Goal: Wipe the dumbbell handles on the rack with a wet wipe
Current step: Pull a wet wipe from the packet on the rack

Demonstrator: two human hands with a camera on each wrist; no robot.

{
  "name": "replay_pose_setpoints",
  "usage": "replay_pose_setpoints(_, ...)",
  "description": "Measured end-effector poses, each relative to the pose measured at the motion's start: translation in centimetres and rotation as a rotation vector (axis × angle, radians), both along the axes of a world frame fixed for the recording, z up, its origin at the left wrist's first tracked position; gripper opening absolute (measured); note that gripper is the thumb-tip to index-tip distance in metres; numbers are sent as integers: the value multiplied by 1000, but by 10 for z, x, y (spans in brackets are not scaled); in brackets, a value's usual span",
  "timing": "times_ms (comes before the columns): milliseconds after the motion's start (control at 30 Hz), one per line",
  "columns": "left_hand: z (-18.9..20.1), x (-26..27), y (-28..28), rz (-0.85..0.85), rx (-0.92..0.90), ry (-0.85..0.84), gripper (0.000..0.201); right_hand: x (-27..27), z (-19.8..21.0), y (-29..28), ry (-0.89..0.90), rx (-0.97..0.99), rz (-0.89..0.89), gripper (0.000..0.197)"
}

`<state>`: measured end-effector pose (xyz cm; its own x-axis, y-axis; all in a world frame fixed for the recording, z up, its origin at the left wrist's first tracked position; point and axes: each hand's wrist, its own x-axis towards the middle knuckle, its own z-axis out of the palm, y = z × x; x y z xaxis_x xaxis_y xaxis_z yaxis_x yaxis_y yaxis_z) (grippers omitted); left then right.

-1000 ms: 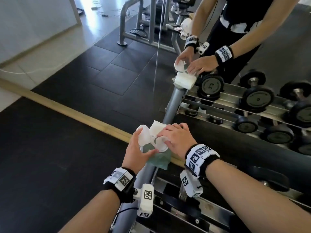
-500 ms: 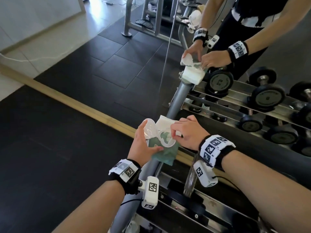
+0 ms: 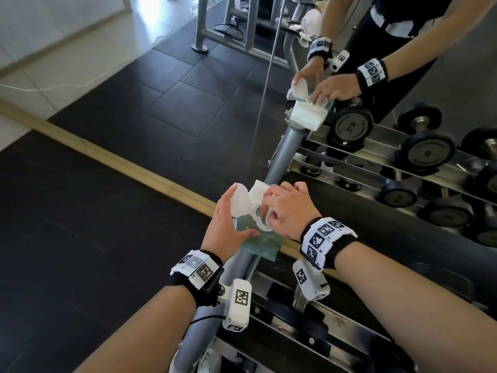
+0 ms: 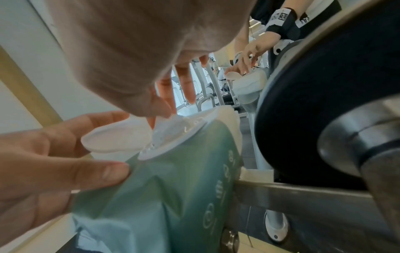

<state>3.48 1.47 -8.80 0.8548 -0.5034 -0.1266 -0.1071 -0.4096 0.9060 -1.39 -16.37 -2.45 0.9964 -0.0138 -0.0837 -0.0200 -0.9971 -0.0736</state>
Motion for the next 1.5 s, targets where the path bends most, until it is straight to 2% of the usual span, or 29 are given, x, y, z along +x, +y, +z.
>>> replay_pose_setpoints(133, 0, 1, 0, -6, -6, -2, 112, -4, -3, -7, -2, 55, -10, 11)
replay_pose_setpoints(267, -1, 1, 0, -1, -9, -6, 110, -3, -7, -13, -34, 64, -98, 19)
replay_pose_setpoints(400, -6, 1, 1, 3, -11, -21, 106, -4, -14, -12, 78, 47, -173, 18)
replay_pose_setpoints(467, -9, 0, 0, 4, -9, -32, 104, -5, -17, -10, 71, 45, -202, 19)
replay_pose_setpoints(633, -11, 2, 0, -5, -13, -22, 104, -3, -16, 3, 67, 24, -174, 8)
replay_pose_setpoints(767, -12, 2, -2, -3, -22, -10, 108, -1, -13, 6, 102, 17, -128, 11)
replay_pose_setpoints(867, -11, 2, -4, -2, -25, -16, 109, -2, -9, 5, 113, 107, -155, 9)
replay_pose_setpoints(933, -10, 3, -5, -5, -22, -29, 109, -4, -1, 1, 36, 270, -207, 5)
replay_pose_setpoints(1033, -6, 4, -6, 4, -20, -27, 109, -9, 18, -6, -226, 634, -295, 4)
replay_pose_setpoints(1133, -1, 4, -7, -12, -4, -22, 108, -15, 36, -15, -312, 842, -410, 10)
replay_pose_setpoints(1200, 3, 4, -7, -18, 23, -23, 104, -19, 45, -23, -329, 895, -438, 9)
replay_pose_setpoints(1300, 13, 6, -3, -36, 93, -31, 93, -33, 59, -28, -375, 901, -440, 18)
replay_pose_setpoints(1400, 31, 11, 2, -58, 150, 5, 87, -51, 76, -28, -545, 842, -415, 14)
replay_pose_setpoints(1500, 57, 11, 7, -56, 249, -36, 78, -68, 99, -30, -627, 904, -432, 12)
